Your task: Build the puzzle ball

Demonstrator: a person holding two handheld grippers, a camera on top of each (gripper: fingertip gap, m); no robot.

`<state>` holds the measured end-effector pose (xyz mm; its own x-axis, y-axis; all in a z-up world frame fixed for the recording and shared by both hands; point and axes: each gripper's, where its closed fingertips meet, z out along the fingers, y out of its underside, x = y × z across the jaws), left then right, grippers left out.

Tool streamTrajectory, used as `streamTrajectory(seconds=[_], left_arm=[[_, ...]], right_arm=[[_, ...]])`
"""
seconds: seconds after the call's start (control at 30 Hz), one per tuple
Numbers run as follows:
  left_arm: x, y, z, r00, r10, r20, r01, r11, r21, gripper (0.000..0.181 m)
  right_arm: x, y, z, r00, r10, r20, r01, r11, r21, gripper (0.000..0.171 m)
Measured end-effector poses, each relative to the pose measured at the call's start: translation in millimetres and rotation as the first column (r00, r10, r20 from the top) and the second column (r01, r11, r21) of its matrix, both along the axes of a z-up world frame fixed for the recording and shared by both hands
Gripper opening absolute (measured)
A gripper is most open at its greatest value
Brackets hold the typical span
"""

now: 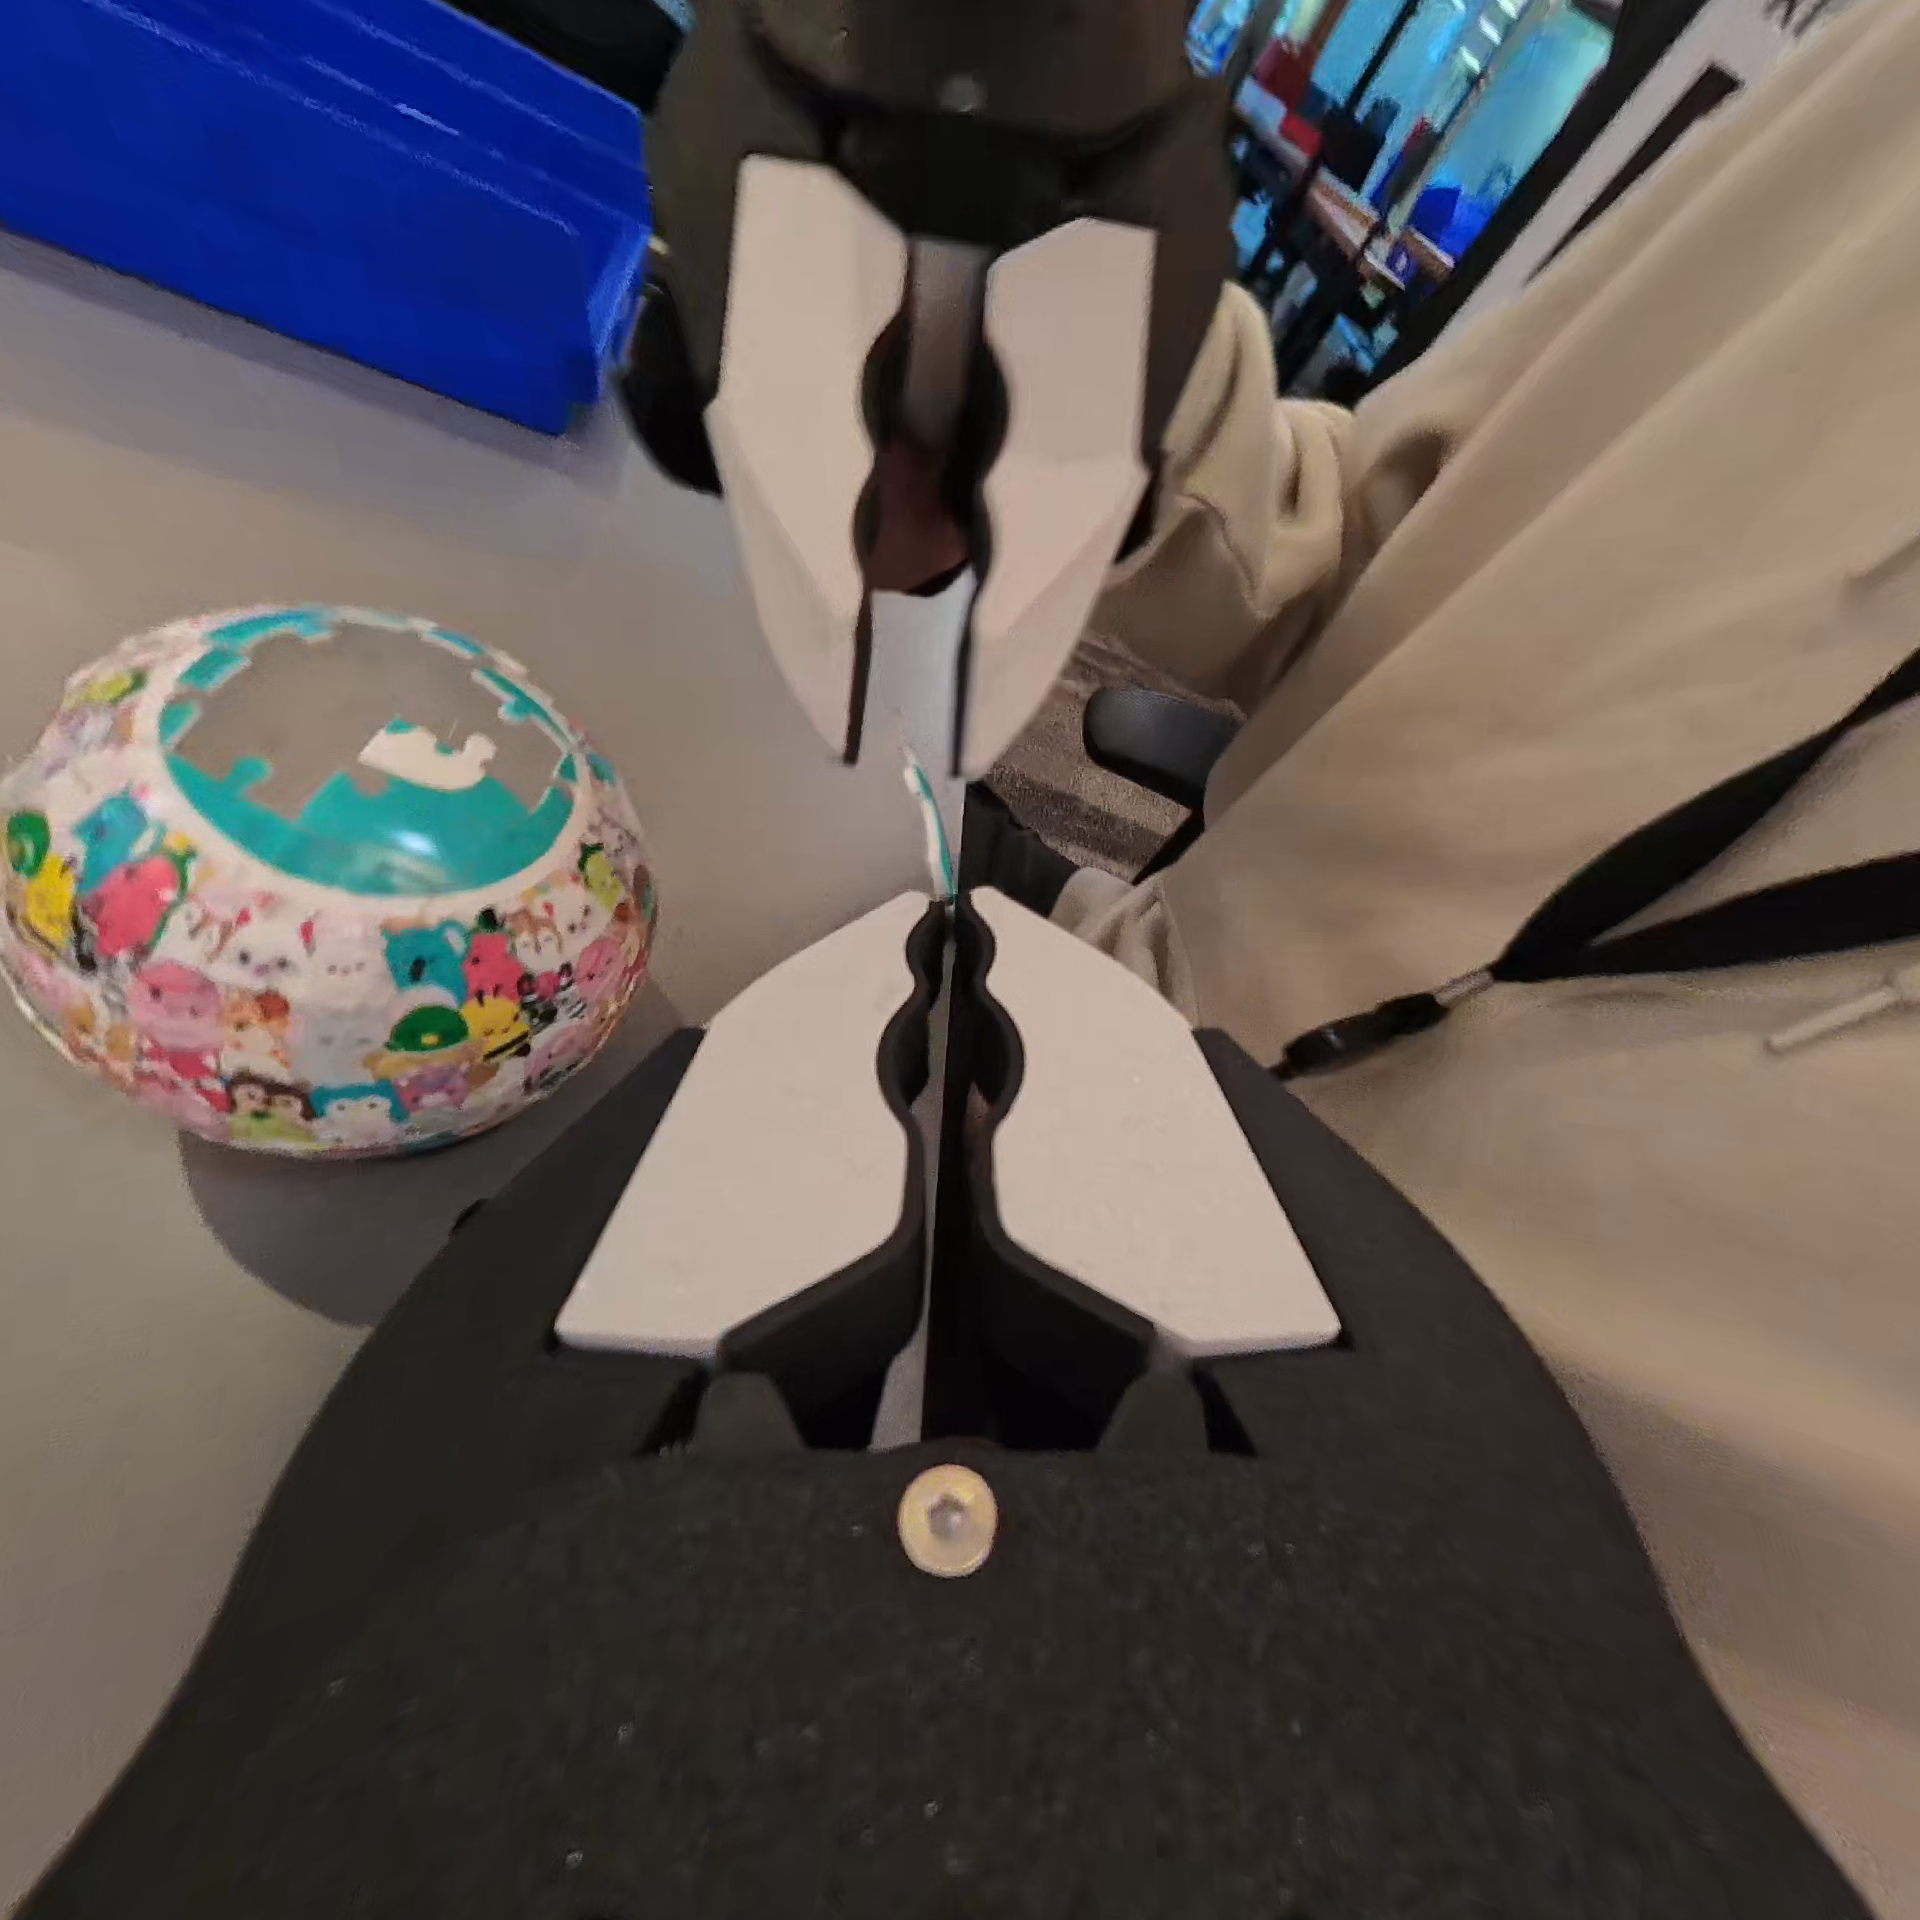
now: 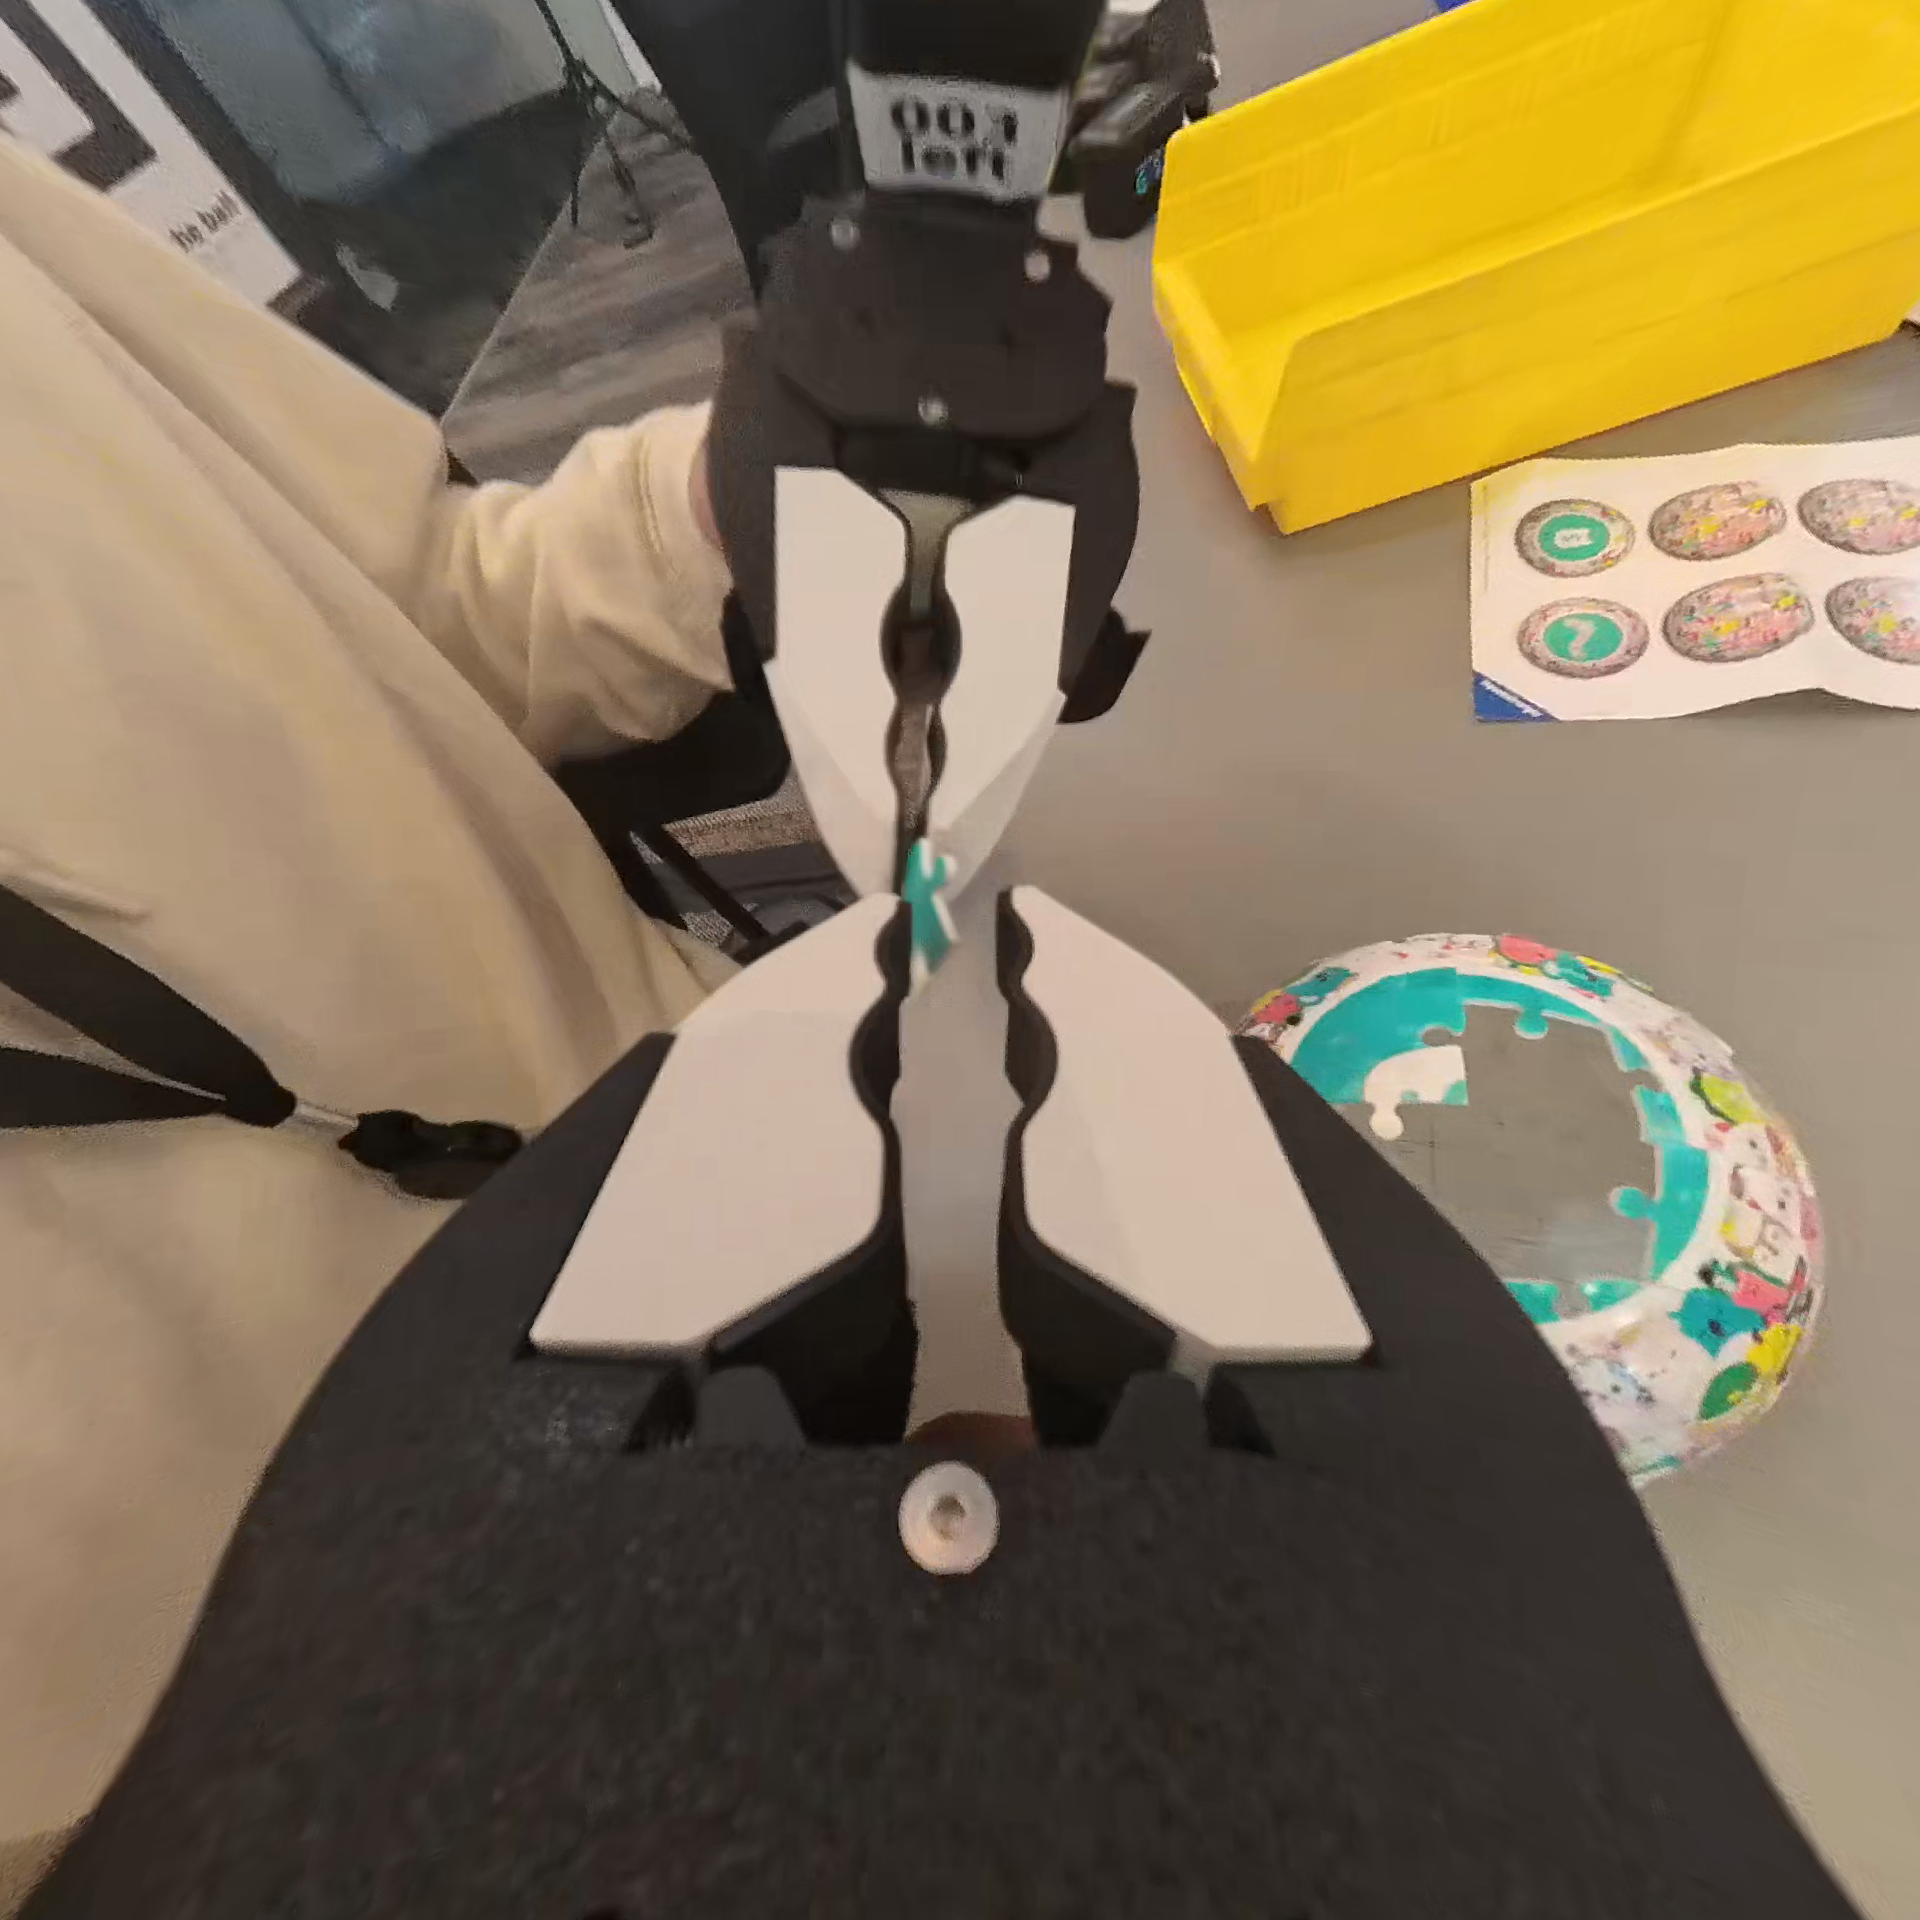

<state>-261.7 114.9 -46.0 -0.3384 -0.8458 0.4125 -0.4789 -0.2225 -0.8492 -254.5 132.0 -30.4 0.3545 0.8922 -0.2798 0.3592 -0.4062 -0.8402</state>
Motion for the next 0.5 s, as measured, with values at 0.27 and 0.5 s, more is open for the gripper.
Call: streamTrajectory(seconds=[0.27, 0.5], left_arm=[[10, 18, 11, 1.0, 0.013, 0.028, -0.014, 0.999, 0.033, 0.001], [26, 44, 15, 0.994, 0.037, 0.105, -0.026, 0.994, -0.109, 0.001]], right_arm=[[9, 15, 9, 0.997, -0.019, -0.075, 0.016, 0.999, -0.037, 0.003], [28, 37, 8, 0.984, -0.079, -0.158, 0.063, 0.993, -0.103, 0.006]])
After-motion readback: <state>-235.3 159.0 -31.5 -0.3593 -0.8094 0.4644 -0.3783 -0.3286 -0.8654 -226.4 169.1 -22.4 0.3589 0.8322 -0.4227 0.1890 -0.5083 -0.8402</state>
